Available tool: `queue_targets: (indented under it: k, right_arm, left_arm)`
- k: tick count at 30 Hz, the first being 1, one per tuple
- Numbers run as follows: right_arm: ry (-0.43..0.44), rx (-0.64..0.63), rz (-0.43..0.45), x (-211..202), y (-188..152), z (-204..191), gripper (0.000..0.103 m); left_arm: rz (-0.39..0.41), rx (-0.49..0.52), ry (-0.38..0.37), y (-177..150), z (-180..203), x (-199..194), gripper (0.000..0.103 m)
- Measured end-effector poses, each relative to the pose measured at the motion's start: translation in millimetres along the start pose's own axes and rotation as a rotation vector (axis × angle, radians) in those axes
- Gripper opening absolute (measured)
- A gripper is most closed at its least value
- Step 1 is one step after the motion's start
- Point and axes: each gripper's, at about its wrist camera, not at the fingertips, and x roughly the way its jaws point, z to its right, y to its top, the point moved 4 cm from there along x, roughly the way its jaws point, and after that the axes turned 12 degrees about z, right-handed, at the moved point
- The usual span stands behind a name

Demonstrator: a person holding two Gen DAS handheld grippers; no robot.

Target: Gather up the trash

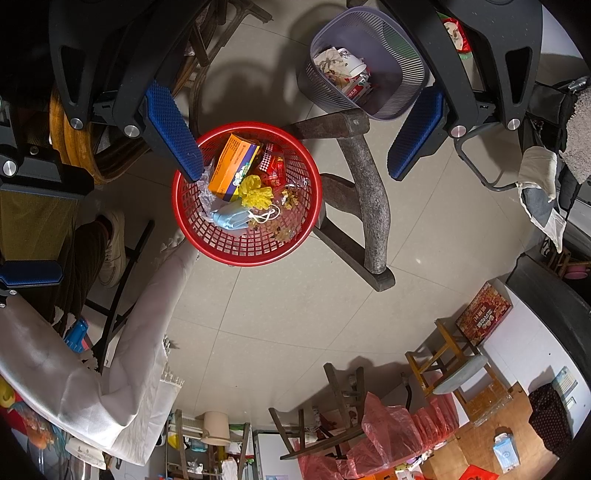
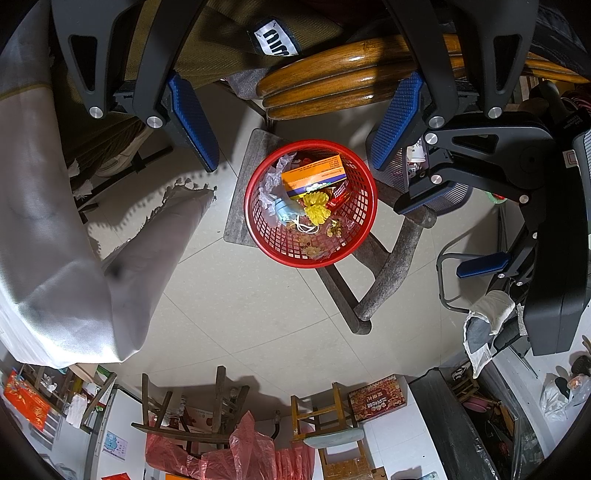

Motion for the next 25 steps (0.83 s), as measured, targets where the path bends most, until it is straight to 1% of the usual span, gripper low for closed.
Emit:
queue_targets:
  k: [17,22,25]
  right_arm:
    - [0.000,0.001,0.000,0.3,-0.2,0.1,0.083]
    - [0.000,0.001,0.001,0.2,-0.2,-0.1,0.083]
    - [0.000,0.001,0.000,0.3,-0.2,-0.2,0.083]
  left_arm:
    - [-0.004,0.006,-0.001,-1.4,-1.4,0.9,0.096]
    - [0.017,0.026,0.025,-3.3,-2.7,-0.2,0.096]
    - [0.021,0.024,0.024,-4.6,-5.0,-0.5,0.096]
